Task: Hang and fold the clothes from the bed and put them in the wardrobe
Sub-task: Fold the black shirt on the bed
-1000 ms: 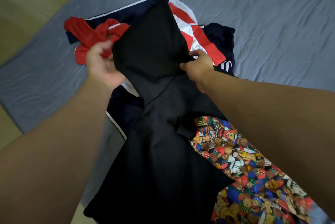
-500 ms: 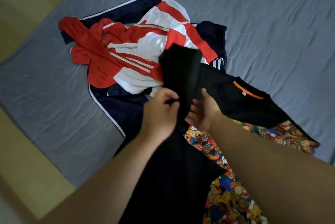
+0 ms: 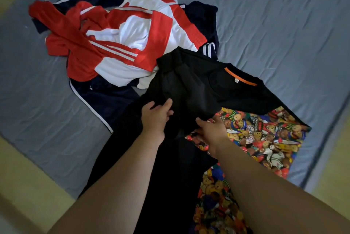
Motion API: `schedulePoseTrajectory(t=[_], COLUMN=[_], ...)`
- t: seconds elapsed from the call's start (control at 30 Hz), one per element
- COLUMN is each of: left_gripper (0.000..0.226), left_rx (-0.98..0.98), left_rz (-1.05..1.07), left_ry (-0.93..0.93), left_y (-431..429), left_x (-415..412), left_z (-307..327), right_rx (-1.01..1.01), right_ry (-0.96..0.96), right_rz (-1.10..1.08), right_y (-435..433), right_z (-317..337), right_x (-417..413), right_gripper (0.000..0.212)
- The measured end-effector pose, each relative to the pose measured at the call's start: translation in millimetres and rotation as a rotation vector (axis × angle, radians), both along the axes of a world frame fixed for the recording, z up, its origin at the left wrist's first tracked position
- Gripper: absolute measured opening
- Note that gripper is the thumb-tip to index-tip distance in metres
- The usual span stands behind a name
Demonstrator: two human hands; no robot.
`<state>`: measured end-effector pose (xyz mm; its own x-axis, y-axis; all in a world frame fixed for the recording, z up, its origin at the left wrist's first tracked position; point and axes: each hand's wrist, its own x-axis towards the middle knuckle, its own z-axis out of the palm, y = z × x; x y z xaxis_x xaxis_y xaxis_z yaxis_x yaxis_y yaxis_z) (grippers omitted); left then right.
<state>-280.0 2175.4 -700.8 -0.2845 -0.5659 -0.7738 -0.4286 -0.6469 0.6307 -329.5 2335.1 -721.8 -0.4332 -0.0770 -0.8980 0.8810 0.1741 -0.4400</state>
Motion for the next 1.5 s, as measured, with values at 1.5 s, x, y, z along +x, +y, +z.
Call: schedulePoseTrajectory(t=[1.5], left_gripper=[0.028], left_rx=[-1.460], left_rz=[-2.052], left_ry=[-0.916], left_y=[-57], left_x=[-167], left_z=[14], right_rx=[0.254], right_ry=[0.014], right_rz=[0.677], right_y=[207], right_z=[3], right_x=[-57], right_gripper=[0.036])
